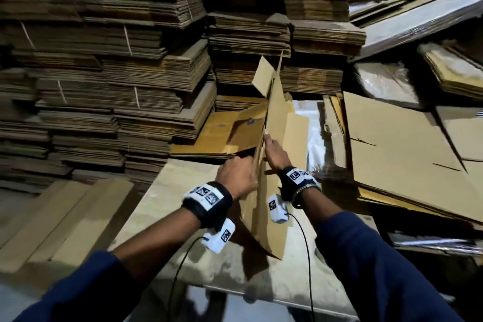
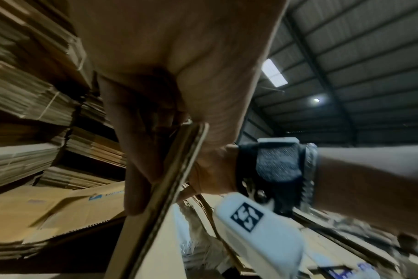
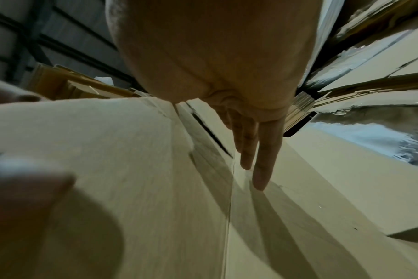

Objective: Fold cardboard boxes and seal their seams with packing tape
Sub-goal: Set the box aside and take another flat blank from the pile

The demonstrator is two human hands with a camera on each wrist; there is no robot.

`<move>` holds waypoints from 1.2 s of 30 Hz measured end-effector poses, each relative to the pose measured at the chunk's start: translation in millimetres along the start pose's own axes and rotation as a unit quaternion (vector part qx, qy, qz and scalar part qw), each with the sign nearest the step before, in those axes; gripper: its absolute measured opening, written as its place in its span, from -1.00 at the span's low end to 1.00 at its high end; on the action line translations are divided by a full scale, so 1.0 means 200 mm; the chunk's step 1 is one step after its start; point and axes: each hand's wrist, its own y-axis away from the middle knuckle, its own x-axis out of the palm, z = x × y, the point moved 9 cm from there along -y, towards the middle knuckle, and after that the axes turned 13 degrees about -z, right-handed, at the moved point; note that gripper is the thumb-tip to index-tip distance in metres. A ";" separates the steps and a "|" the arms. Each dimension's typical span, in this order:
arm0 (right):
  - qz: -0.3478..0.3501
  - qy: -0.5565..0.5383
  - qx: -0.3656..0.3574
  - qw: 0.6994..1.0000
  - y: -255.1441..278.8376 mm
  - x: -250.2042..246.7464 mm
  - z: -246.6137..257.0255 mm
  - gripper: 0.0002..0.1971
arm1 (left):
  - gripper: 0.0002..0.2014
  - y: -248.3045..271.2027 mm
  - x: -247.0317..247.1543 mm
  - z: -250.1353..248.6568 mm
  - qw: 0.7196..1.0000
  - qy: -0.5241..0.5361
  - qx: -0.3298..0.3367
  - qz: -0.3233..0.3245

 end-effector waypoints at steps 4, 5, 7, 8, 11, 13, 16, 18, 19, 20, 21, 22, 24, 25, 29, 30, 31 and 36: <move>-0.032 -0.012 0.029 0.999 -0.08 0.00 0.02 -0.05 | -0.84 0.06 0.06 0.03 0.998 -0.049 0.041 0.018; -0.046 -0.010 0.029 0.998 -0.10 0.00 0.04 -0.06 | -0.85 0.06 0.07 0.05 0.997 -0.056 0.048 0.018; -0.047 -0.010 0.042 0.998 -0.13 0.01 0.05 -0.09 | -0.85 0.05 0.09 0.08 0.996 -0.066 0.062 0.021; -0.043 -0.005 0.048 0.998 -0.15 0.04 0.06 -0.13 | -0.85 0.05 0.09 0.10 0.995 -0.072 0.072 0.021; -0.028 0.012 0.057 0.998 -0.19 0.13 0.07 -0.28 | -0.84 0.02 0.10 0.15 0.991 -0.089 0.104 0.005; -0.011 -0.033 0.070 0.997 -0.22 0.22 0.10 -0.41 | -0.83 0.00 0.09 0.21 0.988 -0.097 0.123 -0.006; -0.019 -0.102 0.085 0.991 -0.25 0.32 0.14 -0.57 | -0.86 -0.06 0.09 0.31 0.985 -0.087 0.150 -0.009; -0.049 -0.078 0.062 0.994 -0.29 0.36 0.17 -0.63 | -0.76 -0.11 0.08 0.41 0.984 -0.046 0.170 -0.007; -0.066 -0.055 0.047 0.995 -0.31 0.37 0.17 -0.64 | -0.64 -0.14 0.10 0.47 0.985 -0.020 0.173 0.005; -0.080 -0.037 0.035 0.996 -0.33 0.39 0.17 -0.63 | -0.52 -0.19 0.11 0.53 0.985 0.004 0.172 0.023; -0.086 -0.028 0.031 0.995 -0.33 0.40 0.17 -0.61 | -0.40 -0.23 0.13 0.60 0.984 0.024 0.171 0.044; -0.090 -0.023 0.028 0.995 -0.34 0.41 0.17 -0.61 | -0.29 -0.26 0.17 0.66 0.983 0.048 0.162 0.078; -0.098 -0.020 0.024 0.995 -0.34 0.44 0.18 -0.61 | -0.12 -0.32 0.22 0.79 0.967 0.168 0.096 0.163; -0.098 -0.024 0.026 0.995 -0.32 0.44 0.19 -0.62 | -0.06 -0.36 0.25 0.83 0.949 0.247 0.050 0.191; -0.047 -0.061 0.035 0.996 -0.21 0.51 0.24 -0.66 | -0.13 -0.54 0.27 0.88 0.910 0.359 -0.019 0.206; -0.032 -0.071 0.030 0.996 -0.18 0.54 0.26 -0.68 | -0.11 -0.58 0.28 0.89 0.908 0.363 -0.024 0.207; -0.018 -0.080 0.023 0.996 -0.15 0.57 0.29 -0.70 | -0.04 -0.62 0.28 0.88 0.905 0.368 -0.030 0.212; 0.009 -0.124 0.020 0.992 0.00 0.64 0.35 -0.73 | 0.05 -0.68 0.26 0.87 0.882 0.412 -0.013 0.230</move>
